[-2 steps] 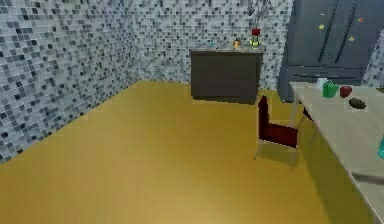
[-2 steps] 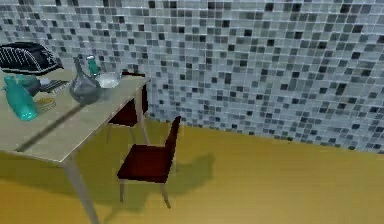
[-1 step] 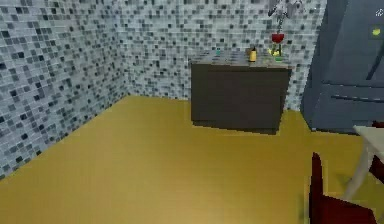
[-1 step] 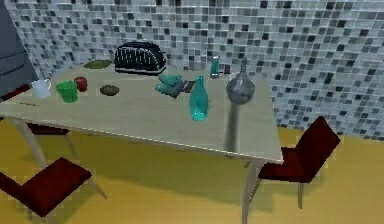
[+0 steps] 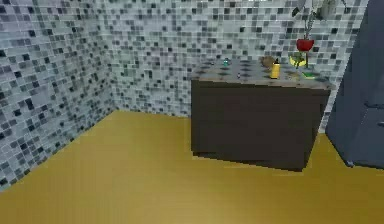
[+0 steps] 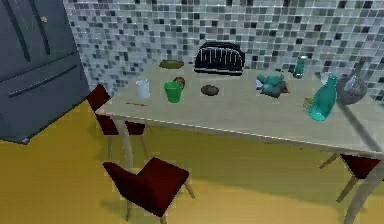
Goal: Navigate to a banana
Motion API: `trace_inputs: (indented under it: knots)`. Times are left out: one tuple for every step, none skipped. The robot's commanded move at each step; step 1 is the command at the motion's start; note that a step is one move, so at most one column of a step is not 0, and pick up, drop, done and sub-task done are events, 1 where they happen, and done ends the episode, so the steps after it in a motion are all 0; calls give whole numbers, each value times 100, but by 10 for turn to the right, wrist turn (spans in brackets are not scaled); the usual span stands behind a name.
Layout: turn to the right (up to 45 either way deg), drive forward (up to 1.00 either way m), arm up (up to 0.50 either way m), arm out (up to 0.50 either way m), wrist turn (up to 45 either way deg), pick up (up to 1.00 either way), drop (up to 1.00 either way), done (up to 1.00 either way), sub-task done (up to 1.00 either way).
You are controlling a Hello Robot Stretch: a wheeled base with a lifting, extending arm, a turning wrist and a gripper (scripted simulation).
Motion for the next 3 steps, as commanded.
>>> trace_inputs:
  knots:
    - [330, 0, 0, 0, 0, 0, 0, 0, 0]
    - [0, 5, 0, 0, 0, 0, 0, 0, 0]
    - [-180, 0, 0, 0, 0, 0, 0, 0, 0]
